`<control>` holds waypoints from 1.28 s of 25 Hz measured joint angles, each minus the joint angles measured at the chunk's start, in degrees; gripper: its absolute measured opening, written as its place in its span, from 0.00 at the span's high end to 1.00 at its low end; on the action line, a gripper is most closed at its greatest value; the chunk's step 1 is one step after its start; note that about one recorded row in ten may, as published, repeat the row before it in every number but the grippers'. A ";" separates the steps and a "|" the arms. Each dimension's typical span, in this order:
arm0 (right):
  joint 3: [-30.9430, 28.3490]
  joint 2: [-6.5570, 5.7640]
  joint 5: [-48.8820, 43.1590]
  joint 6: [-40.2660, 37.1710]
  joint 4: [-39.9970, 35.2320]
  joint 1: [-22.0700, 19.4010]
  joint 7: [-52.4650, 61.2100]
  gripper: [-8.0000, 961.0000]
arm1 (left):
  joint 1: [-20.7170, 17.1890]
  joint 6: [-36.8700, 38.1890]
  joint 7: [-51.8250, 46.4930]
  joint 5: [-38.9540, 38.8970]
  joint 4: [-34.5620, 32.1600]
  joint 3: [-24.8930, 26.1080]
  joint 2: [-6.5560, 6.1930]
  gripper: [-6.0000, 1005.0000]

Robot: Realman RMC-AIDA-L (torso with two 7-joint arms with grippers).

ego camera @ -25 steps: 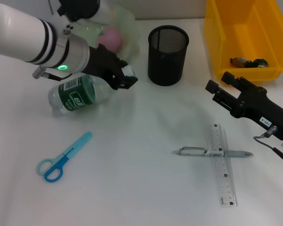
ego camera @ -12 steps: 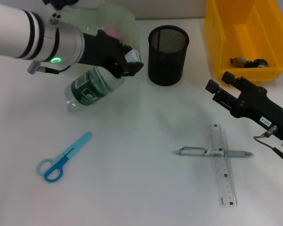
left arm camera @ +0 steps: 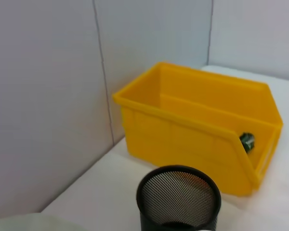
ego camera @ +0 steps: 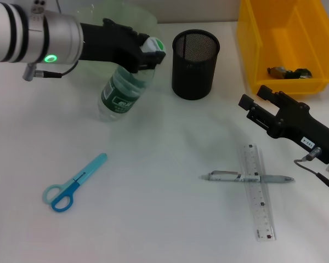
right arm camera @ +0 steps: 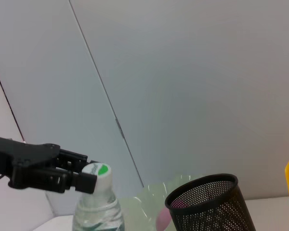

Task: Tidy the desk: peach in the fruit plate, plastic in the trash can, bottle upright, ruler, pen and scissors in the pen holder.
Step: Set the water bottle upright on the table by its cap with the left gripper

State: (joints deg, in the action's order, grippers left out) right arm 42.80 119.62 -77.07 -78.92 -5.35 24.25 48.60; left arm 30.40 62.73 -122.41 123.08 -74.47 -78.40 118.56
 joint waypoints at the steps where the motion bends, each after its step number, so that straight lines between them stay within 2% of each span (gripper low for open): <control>1: 0.00 0.00 0.00 0.00 0.00 0.00 0.00 0.32 | 0.00 0.00 0.00 0.00 0.00 0.00 0.00 0.53; 7: 0.00 0.00 0.00 0.01 0.00 0.08 0.00 0.32 | -1.83 -0.13 3.37 -5.77 0.37 2.69 0.00 0.54; 14: 0.00 0.00 -0.01 0.00 0.05 0.19 0.00 0.32 | -3.48 -0.64 4.70 -7.14 0.64 3.78 0.00 0.59; 20: 0.10 0.00 -0.01 0.02 0.30 0.73 0.00 0.32 | -3.77 -0.76 4.97 -7.25 1.26 3.83 0.00 0.81; 25: 0.09 0.00 -0.01 0.06 0.51 0.65 0.00 0.32 | -4.17 -1.20 6.24 -7.75 1.94 3.91 0.06 0.88; 29: 0.02 0.00 -0.01 0.08 0.56 0.50 0.00 0.32 | -4.91 -2.01 7.15 -9.99 2.59 3.95 0.12 0.87; 32: 0.00 0.00 -0.01 0.10 0.65 0.48 0.00 0.32 | -6.77 -2.00 12.71 -17.74 4.49 5.10 0.00 0.87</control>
State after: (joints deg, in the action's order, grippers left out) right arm 42.80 119.61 -77.08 -78.83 -4.70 24.72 48.61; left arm 23.62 60.74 -109.71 105.33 -69.98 -73.31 118.56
